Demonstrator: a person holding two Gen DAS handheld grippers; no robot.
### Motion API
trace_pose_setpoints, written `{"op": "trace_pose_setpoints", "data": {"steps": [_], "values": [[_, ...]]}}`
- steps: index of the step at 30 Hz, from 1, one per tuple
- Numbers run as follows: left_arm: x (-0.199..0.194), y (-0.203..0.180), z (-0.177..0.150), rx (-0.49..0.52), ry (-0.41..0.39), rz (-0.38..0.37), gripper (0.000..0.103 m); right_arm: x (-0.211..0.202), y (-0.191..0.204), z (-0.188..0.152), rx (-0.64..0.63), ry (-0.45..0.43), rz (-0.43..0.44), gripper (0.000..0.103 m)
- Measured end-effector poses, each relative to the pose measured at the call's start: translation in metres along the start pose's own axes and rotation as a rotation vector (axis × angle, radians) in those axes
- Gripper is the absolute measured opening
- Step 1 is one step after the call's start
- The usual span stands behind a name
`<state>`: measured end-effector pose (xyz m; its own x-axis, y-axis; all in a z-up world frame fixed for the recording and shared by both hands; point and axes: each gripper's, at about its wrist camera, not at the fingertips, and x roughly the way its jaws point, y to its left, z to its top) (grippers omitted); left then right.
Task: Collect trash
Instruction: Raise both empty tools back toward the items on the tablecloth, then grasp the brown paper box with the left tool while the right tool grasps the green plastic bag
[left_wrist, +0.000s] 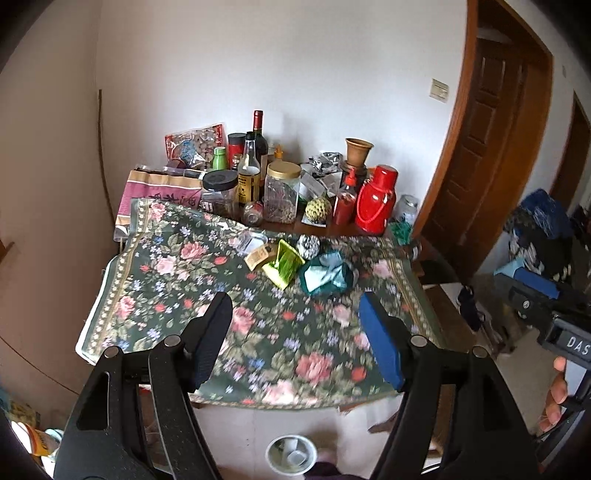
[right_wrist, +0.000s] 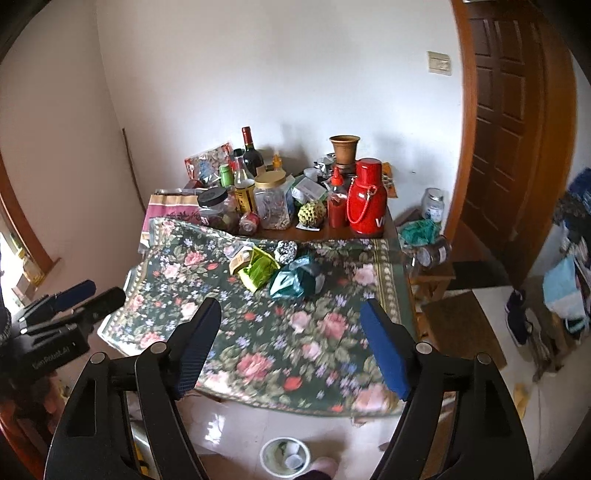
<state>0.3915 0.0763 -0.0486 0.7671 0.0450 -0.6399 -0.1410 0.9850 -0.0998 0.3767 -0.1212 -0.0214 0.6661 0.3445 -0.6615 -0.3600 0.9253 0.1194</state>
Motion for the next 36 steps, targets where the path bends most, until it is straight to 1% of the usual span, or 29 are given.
{"op": "trace_pose_setpoints", "data": {"steps": [5,9,12,16,18,20,22,26,29,34,36], "values": [[0.035,-0.001,0.017,-0.014,0.032,0.051,0.07,0.033,-0.012,0.013,-0.044,0.05,0.005,0.075],[0.063,0.007,0.026,-0.032,0.06,0.07,0.07,0.063,-0.02,0.018,-0.018,0.11,0.063,0.075],[0.09,0.019,0.031,-0.038,0.091,0.061,0.07,0.086,-0.025,0.022,0.017,0.15,0.085,0.075],[0.136,0.036,0.036,0.013,0.164,0.045,0.07,0.112,-0.027,0.027,0.061,0.173,0.059,0.075],[0.161,0.044,0.039,0.05,0.206,0.022,0.07,0.126,-0.026,0.03,0.1,0.187,0.044,0.075],[0.187,0.054,0.042,0.088,0.253,-0.019,0.07,0.141,-0.026,0.033,0.139,0.204,0.028,0.075],[0.209,0.061,0.045,0.132,0.289,-0.048,0.07,0.159,-0.024,0.035,0.196,0.236,0.016,0.075],[0.255,0.073,0.051,0.229,0.343,-0.085,0.07,0.194,-0.023,0.033,0.281,0.291,0.008,0.075],[0.291,0.081,0.054,0.28,0.379,-0.123,0.07,0.222,-0.026,0.028,0.347,0.326,-0.016,0.075],[0.346,0.089,0.056,0.332,0.425,-0.189,0.07,0.26,-0.04,0.014,0.49,0.371,-0.015,0.075],[0.365,0.091,0.055,0.356,0.446,-0.205,0.07,0.275,-0.047,0.007,0.553,0.389,-0.013,0.075]]}}
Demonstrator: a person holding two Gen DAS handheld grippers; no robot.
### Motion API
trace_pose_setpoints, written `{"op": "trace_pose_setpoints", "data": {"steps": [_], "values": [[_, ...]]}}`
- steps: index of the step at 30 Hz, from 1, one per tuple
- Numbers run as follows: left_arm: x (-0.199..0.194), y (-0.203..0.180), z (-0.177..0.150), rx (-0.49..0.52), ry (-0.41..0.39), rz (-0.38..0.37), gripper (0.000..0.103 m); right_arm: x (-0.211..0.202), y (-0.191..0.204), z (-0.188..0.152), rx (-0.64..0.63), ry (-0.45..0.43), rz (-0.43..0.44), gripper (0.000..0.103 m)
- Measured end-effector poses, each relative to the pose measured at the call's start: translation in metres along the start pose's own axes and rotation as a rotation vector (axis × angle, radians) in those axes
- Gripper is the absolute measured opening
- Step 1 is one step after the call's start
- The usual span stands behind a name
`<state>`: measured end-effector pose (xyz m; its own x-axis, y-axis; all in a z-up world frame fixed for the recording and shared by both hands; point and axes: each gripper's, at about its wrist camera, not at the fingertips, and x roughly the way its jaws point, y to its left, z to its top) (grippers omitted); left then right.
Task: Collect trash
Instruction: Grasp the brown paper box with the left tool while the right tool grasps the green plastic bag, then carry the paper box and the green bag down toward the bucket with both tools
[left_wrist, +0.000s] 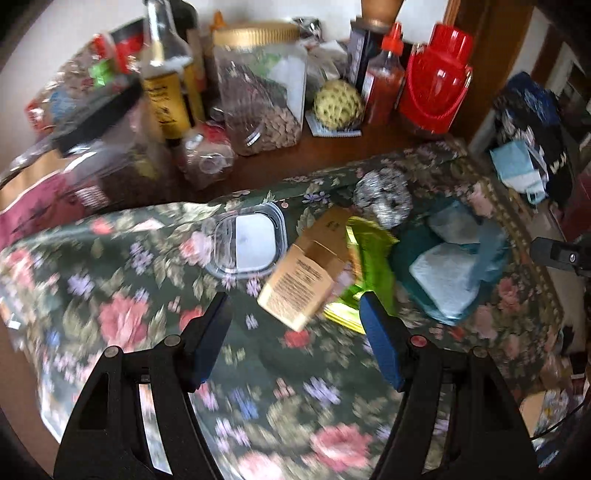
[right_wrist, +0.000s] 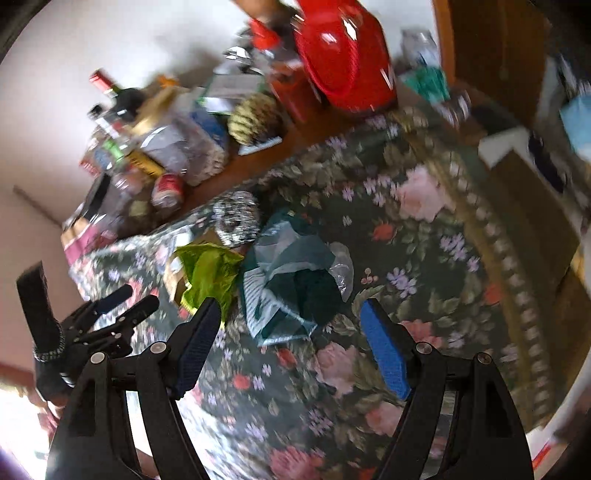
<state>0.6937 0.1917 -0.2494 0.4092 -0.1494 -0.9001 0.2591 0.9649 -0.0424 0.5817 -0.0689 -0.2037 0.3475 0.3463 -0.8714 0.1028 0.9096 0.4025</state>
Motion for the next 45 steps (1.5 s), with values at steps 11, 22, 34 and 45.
{"op": "trace_pose_setpoints", "data": {"steps": [11,22,34,45], "values": [[0.05,-0.003,0.014,0.154,0.046,-0.078,0.07,0.041,-0.008,0.01,0.099,0.041,-0.001,0.075],[0.054,-0.015,0.012,0.142,0.061,-0.112,0.043,0.036,0.006,0.006,0.003,0.023,-0.011,0.032],[0.004,-0.001,-0.016,-0.118,0.016,-0.063,0.039,-0.013,0.038,-0.002,-0.231,-0.086,-0.033,0.024],[-0.071,-0.029,-0.038,-0.264,-0.101,0.074,0.039,-0.085,0.035,-0.008,-0.369,-0.237,-0.057,0.023]]}}
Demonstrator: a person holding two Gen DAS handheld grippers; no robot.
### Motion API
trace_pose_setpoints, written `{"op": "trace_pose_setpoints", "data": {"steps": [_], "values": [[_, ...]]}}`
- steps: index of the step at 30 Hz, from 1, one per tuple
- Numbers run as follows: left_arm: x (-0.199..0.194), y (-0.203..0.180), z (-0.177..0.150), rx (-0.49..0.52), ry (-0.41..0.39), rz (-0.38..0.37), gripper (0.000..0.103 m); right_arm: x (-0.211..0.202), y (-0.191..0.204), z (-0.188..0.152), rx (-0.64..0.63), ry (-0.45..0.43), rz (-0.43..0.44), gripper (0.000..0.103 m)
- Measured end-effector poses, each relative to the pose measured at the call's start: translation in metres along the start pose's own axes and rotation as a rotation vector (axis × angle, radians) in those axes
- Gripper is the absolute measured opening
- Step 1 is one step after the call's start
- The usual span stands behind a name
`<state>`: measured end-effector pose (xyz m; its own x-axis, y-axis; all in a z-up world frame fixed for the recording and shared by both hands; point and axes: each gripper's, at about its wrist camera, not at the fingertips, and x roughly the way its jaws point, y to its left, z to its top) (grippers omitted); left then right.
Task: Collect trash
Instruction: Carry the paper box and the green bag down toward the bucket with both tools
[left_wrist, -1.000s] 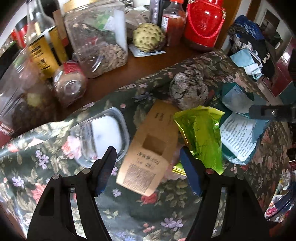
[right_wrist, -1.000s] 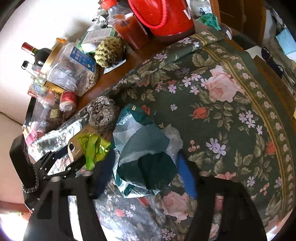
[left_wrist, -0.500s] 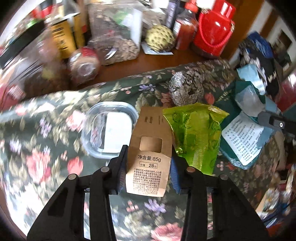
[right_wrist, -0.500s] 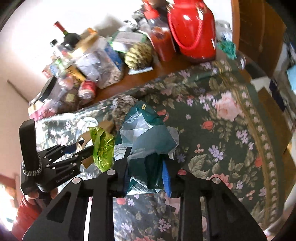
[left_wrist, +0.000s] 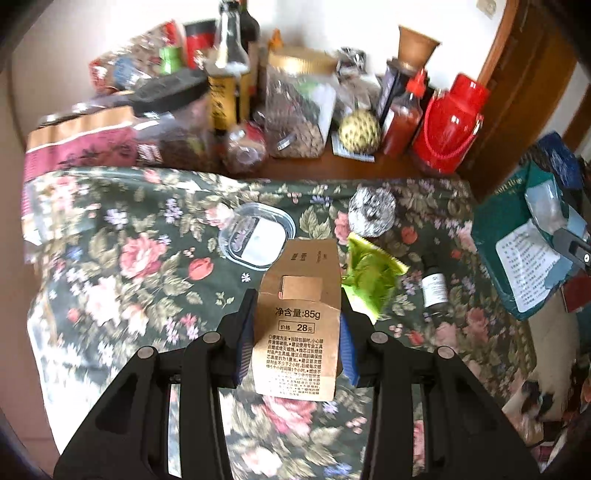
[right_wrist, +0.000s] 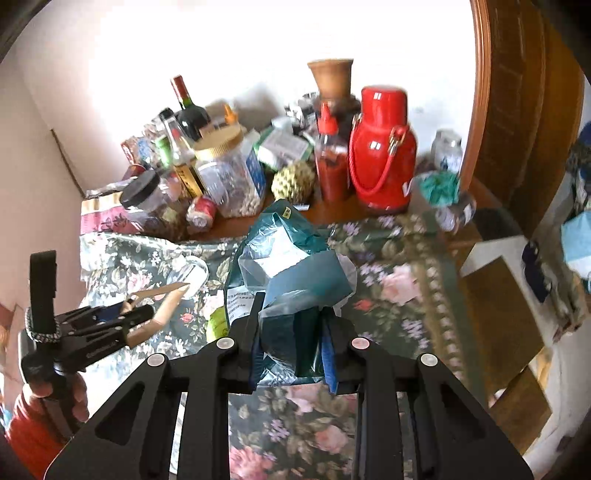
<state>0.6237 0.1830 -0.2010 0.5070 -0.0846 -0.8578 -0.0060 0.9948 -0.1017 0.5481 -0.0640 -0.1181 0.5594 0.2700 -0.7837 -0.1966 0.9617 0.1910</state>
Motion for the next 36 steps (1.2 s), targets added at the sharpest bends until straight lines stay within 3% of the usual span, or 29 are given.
{"op": "trace_pose_setpoints", "data": {"steps": [12,23,29,36], "values": [[-0.116,-0.058,-0.045,-0.122,-0.214,0.055,0.039,-0.085,-0.027,-0.02,-0.129,-0.119,0.062,0.023],[-0.224,-0.094,-0.097,-0.111,-0.396,0.095,0.039,-0.151,-0.017,-0.055,-0.174,-0.199,0.118,0.023],[-0.266,-0.094,-0.139,-0.068,-0.446,0.063,0.039,-0.189,0.004,-0.088,-0.167,-0.256,0.106,0.023],[-0.307,-0.084,-0.199,-0.023,-0.452,0.043,0.039,-0.227,0.03,-0.144,-0.134,-0.273,0.083,0.023]]}}
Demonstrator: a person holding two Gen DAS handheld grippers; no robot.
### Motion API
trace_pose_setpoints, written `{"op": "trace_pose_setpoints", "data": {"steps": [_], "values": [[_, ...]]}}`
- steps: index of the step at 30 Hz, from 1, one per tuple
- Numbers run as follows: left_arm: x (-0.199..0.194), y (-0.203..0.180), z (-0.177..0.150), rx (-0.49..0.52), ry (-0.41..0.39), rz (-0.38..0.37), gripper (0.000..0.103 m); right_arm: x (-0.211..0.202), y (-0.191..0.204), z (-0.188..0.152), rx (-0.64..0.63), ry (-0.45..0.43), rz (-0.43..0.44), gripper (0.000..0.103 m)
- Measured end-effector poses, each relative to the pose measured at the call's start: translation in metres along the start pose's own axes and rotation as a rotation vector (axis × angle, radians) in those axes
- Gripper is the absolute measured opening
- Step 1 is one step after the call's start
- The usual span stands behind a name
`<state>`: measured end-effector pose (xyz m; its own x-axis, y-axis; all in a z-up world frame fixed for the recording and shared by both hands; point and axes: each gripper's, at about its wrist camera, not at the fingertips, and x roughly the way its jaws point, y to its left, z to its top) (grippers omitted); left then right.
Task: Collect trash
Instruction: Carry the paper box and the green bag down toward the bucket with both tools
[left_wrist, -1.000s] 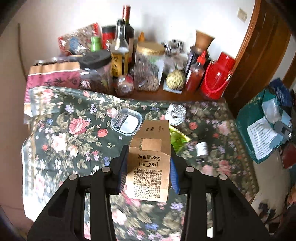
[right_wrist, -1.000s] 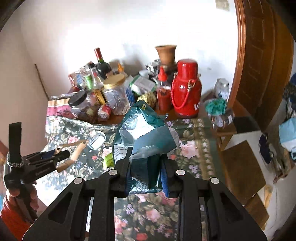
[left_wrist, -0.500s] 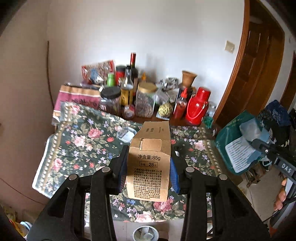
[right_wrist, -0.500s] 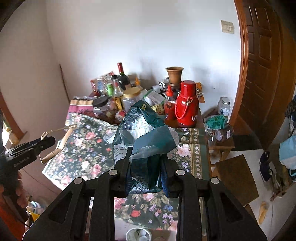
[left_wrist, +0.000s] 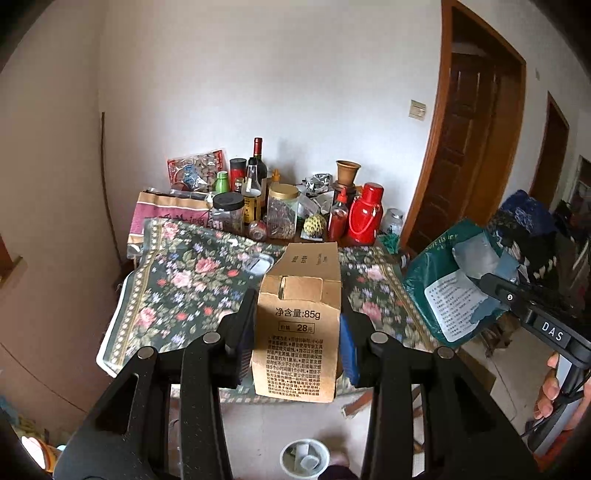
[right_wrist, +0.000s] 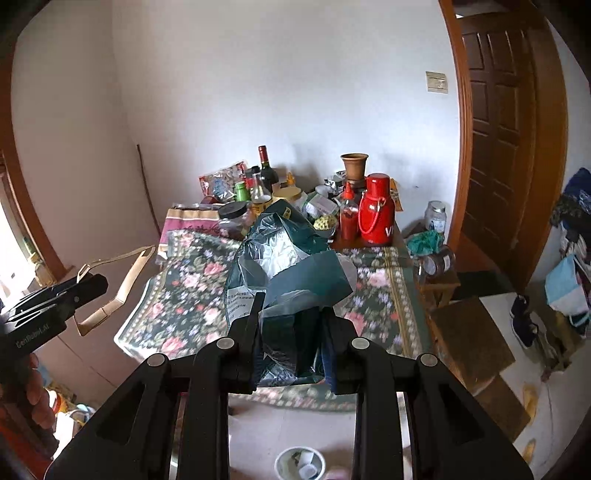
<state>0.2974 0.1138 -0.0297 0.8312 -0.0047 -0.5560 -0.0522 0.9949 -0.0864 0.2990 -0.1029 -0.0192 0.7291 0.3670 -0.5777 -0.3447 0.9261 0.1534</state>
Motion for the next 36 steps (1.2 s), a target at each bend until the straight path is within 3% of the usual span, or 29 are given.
{"op": "trace_pose_setpoints", "data": {"steps": [9,18,29,36], "values": [[-0.059,0.018,-0.062,0.025,0.044,-0.066,0.039,-0.038,0.035,-0.056,0.042,0.043,-0.033,0.023],[-0.066,0.013,-0.103,0.039,0.14,-0.094,0.039,-0.041,0.04,-0.097,0.08,0.147,-0.05,0.023],[0.005,-0.004,-0.163,-0.004,0.329,-0.072,0.039,0.018,0.005,-0.16,0.109,0.348,-0.024,0.023],[0.084,-0.011,-0.236,-0.09,0.462,-0.036,0.039,0.095,-0.031,-0.23,0.109,0.537,-0.012,0.023]]}}
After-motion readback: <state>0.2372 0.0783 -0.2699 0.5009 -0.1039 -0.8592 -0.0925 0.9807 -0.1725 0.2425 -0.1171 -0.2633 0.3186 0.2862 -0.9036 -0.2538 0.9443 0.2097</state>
